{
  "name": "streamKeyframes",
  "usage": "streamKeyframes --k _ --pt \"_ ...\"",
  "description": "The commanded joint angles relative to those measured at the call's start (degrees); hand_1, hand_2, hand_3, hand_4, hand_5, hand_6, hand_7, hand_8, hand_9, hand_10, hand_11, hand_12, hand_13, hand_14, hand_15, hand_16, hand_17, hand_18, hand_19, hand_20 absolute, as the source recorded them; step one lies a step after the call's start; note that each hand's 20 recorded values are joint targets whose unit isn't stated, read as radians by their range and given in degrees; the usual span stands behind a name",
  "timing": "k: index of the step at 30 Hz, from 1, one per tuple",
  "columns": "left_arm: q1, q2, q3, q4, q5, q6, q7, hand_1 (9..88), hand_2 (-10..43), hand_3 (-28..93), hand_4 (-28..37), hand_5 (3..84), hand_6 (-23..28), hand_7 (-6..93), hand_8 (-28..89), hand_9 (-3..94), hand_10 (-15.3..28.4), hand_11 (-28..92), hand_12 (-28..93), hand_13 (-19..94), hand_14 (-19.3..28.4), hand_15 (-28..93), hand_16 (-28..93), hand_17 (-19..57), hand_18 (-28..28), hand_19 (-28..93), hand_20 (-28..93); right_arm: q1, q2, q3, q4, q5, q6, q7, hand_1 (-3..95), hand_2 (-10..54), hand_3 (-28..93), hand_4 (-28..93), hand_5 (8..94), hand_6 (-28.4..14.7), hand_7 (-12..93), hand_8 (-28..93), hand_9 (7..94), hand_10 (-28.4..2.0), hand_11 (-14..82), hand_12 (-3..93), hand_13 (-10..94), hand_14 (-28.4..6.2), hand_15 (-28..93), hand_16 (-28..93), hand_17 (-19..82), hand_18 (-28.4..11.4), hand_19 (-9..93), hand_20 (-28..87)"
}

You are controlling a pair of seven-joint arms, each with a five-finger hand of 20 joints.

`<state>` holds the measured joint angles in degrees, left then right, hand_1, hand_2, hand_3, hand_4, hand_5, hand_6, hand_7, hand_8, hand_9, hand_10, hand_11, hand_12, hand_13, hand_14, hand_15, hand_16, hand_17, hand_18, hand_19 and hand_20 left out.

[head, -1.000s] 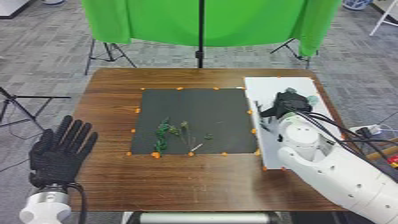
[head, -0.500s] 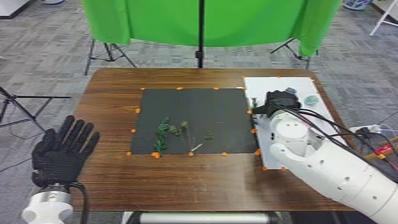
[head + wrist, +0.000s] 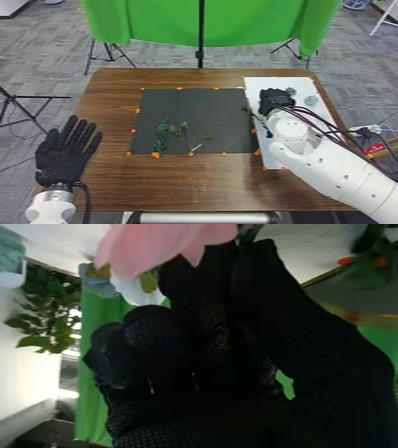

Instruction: Arrange flowers

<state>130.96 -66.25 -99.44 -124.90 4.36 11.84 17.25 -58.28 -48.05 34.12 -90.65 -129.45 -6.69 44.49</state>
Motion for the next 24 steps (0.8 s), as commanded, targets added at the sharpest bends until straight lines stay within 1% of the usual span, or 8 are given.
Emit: streamKeyframes --k 1,5,7,9,13,19,23,24 --pt "0.47 -0.64 0.42 0.46 -0.44 0.39 -1.2 27.8 20.5 75 -28.3 45.9 8.1 10.3 -7 37.9 14.2 17 12 30 13.6 30 -3 -3.8 14.0 29 17 -3.8 1.17 1.25 -2.59 2.82 5.82 3.62 57.9 -7.7 71 -28 81.0 -3.9 20 8 80.2 -15.3 39.6 41.4 69 -15.6 78 38 38 -27.2 93 48" --pt "0.96 -0.65 0.33 0.27 -0.4 0.28 -1.09 27.8 20.4 75 -28.3 45.9 8.0 10.4 -7 37.8 14.2 17 13 30 13.6 30 -3 -3.8 14.0 29 17 -5.59 2.31 2.46 -5.35 2.79 10.1 4.2 58.8 -8.0 71 -28 81.4 -4.2 22 11 80.5 -15.2 40.5 43.2 69 -15.6 78 38 38 -27.3 93 48" --pt "0.73 -0.52 0.23 0.46 -0.31 0.16 -1.3 27.9 20.4 75 -28.3 45.8 8.0 10.3 -7 37.7 14.2 17 12 30 13.6 30 -4 -3.8 14.0 29 17 -6.05 2.96 2.49 -6.67 1.77 13.61 4.52 58.9 -7.6 71 -28 81.2 -4.3 22 13 80.4 -15.4 40.6 43.3 69 -15.5 78 38 38 -27.3 93 48" --pt "0.88 -0.43 0.21 0.41 -0.25 0.17 -1.37 27.9 20.4 75 -28.3 45.8 8.0 10.3 -7 37.8 14.2 17 12 30 13.7 30 -4 -3.8 14.0 29 17 -6.6 3.33 3.03 -8.06 0.94 15.31 5.13 58.9 -6.6 71 -28 80.2 -4.7 23 15 79.4 -15.8 40.6 43.2 68 -16.0 78 39 37 -27.5 93 48" --pt "1.15 -0.27 0.27 0.39 -0.44 0.18 -1.41 27.9 20.4 75 -28.3 45.8 8.0 10.3 -7 37.7 14.2 17 13 30 13.7 30 -4 -3.8 14.0 29 17 -7.85 3.9 4.67 -11.08 1.58 17.01 6.0 58.4 -6.7 73 -28 79.9 -4.9 23 17 79.4 -16.6 39.6 42.5 67 -16.8 78 39 36 -28.0 93 48" --pt "1.69 -0.21 0.08 0.09 -0.63 0.32 -1.11 27.9 20.4 75 -28.3 45.8 8.0 10.4 -7 37.7 14.3 17 13 30 13.6 30 -3 -3.8 14.0 29 17 -8.81 3.7 6.74 -15.53 4.27 16.45 7.24 58.1 -6.4 73 -28 79.7 -4.9 24 19 79.5 -16.9 39.8 42.0 67 -17.1 78 38 36 -28.3 93 49" --pt "2.02 -0.58 -0.4 -0.11 -0.43 0.54 -1.14 27.9 20.3 75 -28.3 45.8 8.1 10.4 -7 37.7 14.3 17 13 30 13.6 30 -3 -3.8 14.0 29 17 -11.21 0.51 11.07 -19.51 6.79 15.97 9.37 57.9 -6.5 74 -28 79.8 -5.0 24 20 79.7 -17.0 39.9 41.6 68 -17.5 78 38 37 -28.3 93 49" --pt "2.04 -0.31 -0.29 -0.06 -0.66 0.43 -0.81 27.9 20.4 75 -28.3 45.8 8.0 10.3 -7 37.7 14.3 17 13 30 13.6 30 -3 -3.8 14.0 29 17 -11.74 -0.48 12.06 -20.45 7.0 16.38 9.79 57.8 -6.5 74 -28 79.9 -5.0 24 20 79.8 -17.0 39.9 41.5 68 -17.6 78 38 37 -28.3 93 49"
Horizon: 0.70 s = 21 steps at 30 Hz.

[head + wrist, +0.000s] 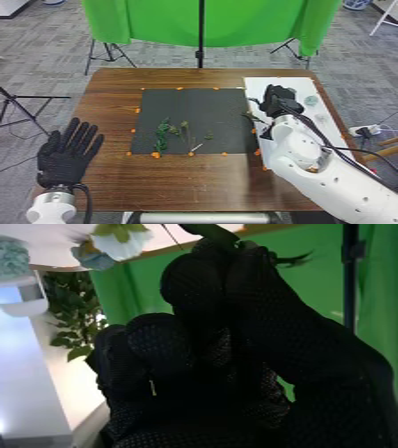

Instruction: Arrange flowers

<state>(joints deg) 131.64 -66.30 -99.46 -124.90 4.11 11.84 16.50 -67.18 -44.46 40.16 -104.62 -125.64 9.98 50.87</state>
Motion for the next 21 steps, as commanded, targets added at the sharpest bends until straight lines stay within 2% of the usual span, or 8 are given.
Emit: streamKeyframes --k 1,6,10,11,15,19,21 --pt "1.46 -0.23 -0.27 -0.11 -0.41 0.51 -0.13 27.9 20.4 75 -28.3 45.8 8.0 10.4 -7 37.7 14.3 17 13 30 13.6 30 -4 -3.8 14.0 29 17 -3.63 -5.13 7.08 -7.42 3.17 -0.19 3.91 57.7 -6.6 74 -27 79.9 -5.0 24 20 79.9 -17.0 40.0 41.4 68 -17.6 78 38 37 -28.3 93 49" --pt "1.27 -0.16 -0.52 -0.17 0.06 0.38 -0.46 27.9 20.4 75 -28.3 45.9 8.1 10.3 -7 37.8 14.3 17 13 30 13.6 30 -4 -3.8 14.0 29 17 -7.83 -11.48 10.54 -11.15 3.81 -0.04 5.82 57.2 -6.6 75 -26 80.1 -4.9 24 21 80.1 -17.1 40.4 41.1 69 -17.6 78 38 38 -28.3 93 49" --pt "0.99 0.03 -0.27 0.02 -0.16 0.53 -0.6 27.9 20.4 75 -28.3 45.9 8.1 10.3 -7 37.8 14.2 17 13 30 13.6 30 -3 -3.9 14.0 29 17 -9.74 -16.16 10.49 -11.81 4.32 0.24 6.67 57.0 -6.7 75 -25 80.3 -4.9 24 22 80.3 -17.0 40.8 40.8 69 -17.5 78 37 38 -28.4 93 50" --pt "0.85 -0.1 -0.31 0.01 0.08 0.57 -1.0 27.9 20.4 75 -28.3 45.9 8.1 10.3 -7 37.8 14.2 17 13 30 13.6 30 -4 -3.9 14.0 29 17 -10.09 -17.15 10.41 -11.92 4.9 0.29 7.03 56.9 -6.7 75 -25 80.4 -4.9 24 22 80.3 -17.0 40.9 40.7 69 -17.4 78 37 38 -28.4 93 50" --pt "0.4 0.48 -0.03 0.13 0.06 0.46 -1.14 27.9 20.4 75 -28.3 45.8 8.1 10.3 -7 37.8 14.2 17 13 30 13.6 30 -4 -3.9 14.1 29 17 -11.33 -20.39 9.92 -12.87 5.93 -0.04 8.15 56.9 -6.7 75 -25 80.5 -4.9 24 22 80.4 -16.9 41.3 40.4 70 -17.3 78 37 39 -28.4 93 50" --pt "0.25 1.02 0.13 0.16 -0.15 1.1 -1.34 27.9 20.4 75 -28.3 45.9 8.1 10.3 -7 37.8 14.2 17 13 30 13.6 30 -4 -3.9 14.1 29 17 -12.03 -23.26 9.89 -11.75 9.08 -0.45 10.47 56.6 -6.7 74 -24 80.5 -4.7 24 23 80.5 -16.9 42.0 40.2 70 -17.3 79 37 40 -28.4 93 50" --pt "0.13 1.15 0.48 0.21 -0.11 1.22 -1.49 27.9 20.4 75 -28.3 45.9 8.1 10.3 -7 37.8 14.1 17 13 30 13.6 30 -3 -3.9 14.1 29 17 -12.28 -23.92 8.89 -8.85 5.33 0.27 10.41 56.6 -6.6 74 -23 80.4 -4.7 24 23 80.4 -16.7 42.2 40.0 70 -17.2 79 37 40 -28.4 93 51"
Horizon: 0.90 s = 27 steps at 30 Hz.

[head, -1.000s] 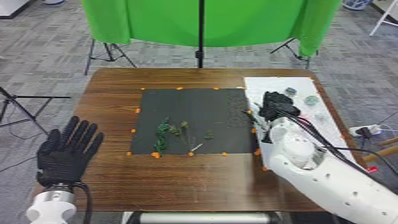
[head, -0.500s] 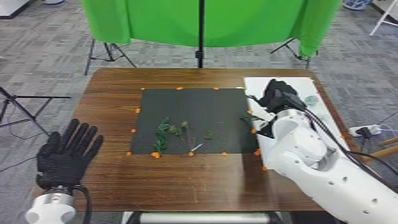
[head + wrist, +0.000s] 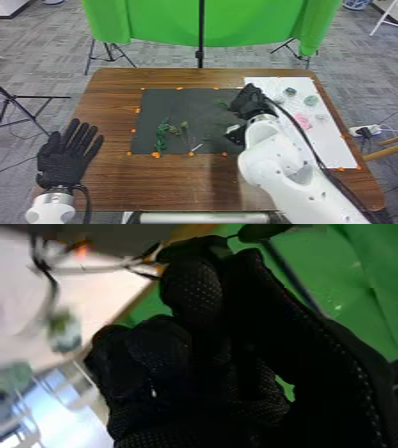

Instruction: Arrange flowers

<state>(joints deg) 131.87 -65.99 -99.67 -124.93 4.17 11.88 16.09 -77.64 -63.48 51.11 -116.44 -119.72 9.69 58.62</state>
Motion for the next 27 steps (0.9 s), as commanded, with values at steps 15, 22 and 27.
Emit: streamKeyframes --k 15,22,27 --pt "-0.29 0.73 0.45 0.49 -1.42 1.77 -1.27 27.9 20.4 75 -28.3 45.9 8.0 10.6 -7 37.9 14.1 17 13 30 13.6 30 -3 -3.8 14.1 29 17 -3.01 -3.54 -0.07 10.58 -2.59 4.72 5.78 52.5 -6.1 72 -23 77.8 -8.0 15 9 78.1 -16.8 42.9 37.4 69 -16.8 78 36 40 -28.4 93 50" --pt "0.36 0.26 0.0 0.37 -1.52 1.41 -0.89 27.8 20.4 75 -28.3 46.0 8.0 10.6 -8 38.0 14.2 17 13 30 13.7 31 -3 -3.8 14.1 29 17 -6.31 1.27 3.16 4.12 -0.98 0.51 1.54 39.0 0.8 77 -20 72.1 -8.4 13 -8 74.6 -19.8 42.7 29.1 66 -18.7 78 35 36 -28.4 93 48" --pt "0.8 0.06 -0.04 0.01 -1.6 1.69 -0.4 27.8 20.5 75 -28.3 46.1 8.0 10.8 -8 38.1 14.2 17 13 30 13.7 31 -3 -3.8 14.1 29 17 -9.25 4.35 7.06 -0.49 1.92 -7.13 -4.22 35.2 2.8 77 -19 71.0 -8.6 16 -9 64.2 -23.0 34.6 25.0 55 -21.5 78 32 32 -27.4 91 44"
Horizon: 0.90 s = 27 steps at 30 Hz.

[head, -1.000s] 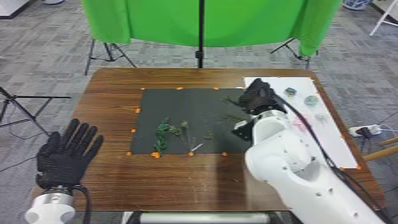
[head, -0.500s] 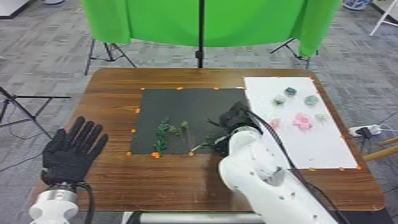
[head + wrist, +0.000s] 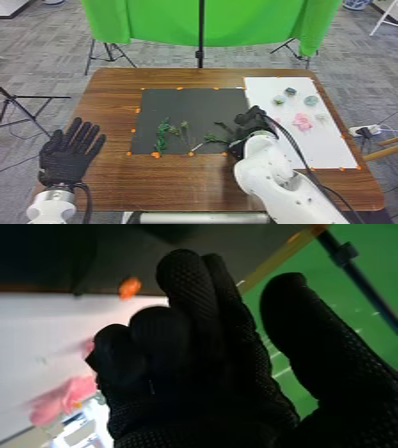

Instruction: Arrange flowers

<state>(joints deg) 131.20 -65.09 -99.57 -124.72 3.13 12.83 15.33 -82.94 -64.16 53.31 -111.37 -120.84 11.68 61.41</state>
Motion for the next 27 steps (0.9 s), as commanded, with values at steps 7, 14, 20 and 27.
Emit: streamKeyframes --k 7,14,20,27 --pt "1.49 -1.12 0.07 -0.04 -0.09 0.04 0.2 27.7 20.5 75 -28.3 46.2 8.1 10.8 -8 38.2 14.2 17 12 30 13.7 31 -4 -3.7 14.0 29 17 -6.02 5.72 9.47 -7.69 11.33 -20.89 -11.2 31.9 6.3 76 -19 74.4 -7.4 22 -9 48.5 -24.6 12.1 16.5 42 -23.1 71 23 26 -25.7 88 43" --pt "1.3 -1.06 0.13 0.05 0.65 -0.22 0.06 28.1 20.0 75 -28.3 46.1 7.6 11.1 -8 38.1 14.1 17 13 30 13.6 31 -4 -3.7 14.0 29 17 -6.54 5.52 10.11 -8.57 12.42 -30.39 -12.94 31.7 6.8 74 -19 76.3 -5.8 21 -10 43.7 -24.0 9.6 15.5 36 -23.9 69 19 22 -25.5 86 46" --pt "1.46 -0.81 0.13 0.08 0.76 -0.84 0.08 28.2 19.8 76 -28.3 46.1 7.5 11.2 -8 38.1 14.1 17 12 30 13.6 31 -4 -3.7 14.0 29 17 -5.67 4.71 9.0 -7.35 12.77 -34.74 -10.76 32.4 6.8 73 -19 73.6 -5.1 12 -11 43.9 -23.7 9.5 15.4 36 -24.1 69 19 22 -26.0 85 48" --pt "1.87 -1.15 -0.18 0.04 0.22 -0.79 -0.31 28.2 19.9 75 -28.3 46.0 7.7 11.0 -8 38.0 14.1 17 12 30 13.6 31 -4 -3.7 13.9 29 17 -6.65 5.07 9.93 -8.39 13.57 -33.33 -8.51 33.6 7.5 72 -20 70.9 -7.8 8 -11 54.4 -23.4 14.6 17.1 42 -23.5 72 20 23 -26.4 84 49"
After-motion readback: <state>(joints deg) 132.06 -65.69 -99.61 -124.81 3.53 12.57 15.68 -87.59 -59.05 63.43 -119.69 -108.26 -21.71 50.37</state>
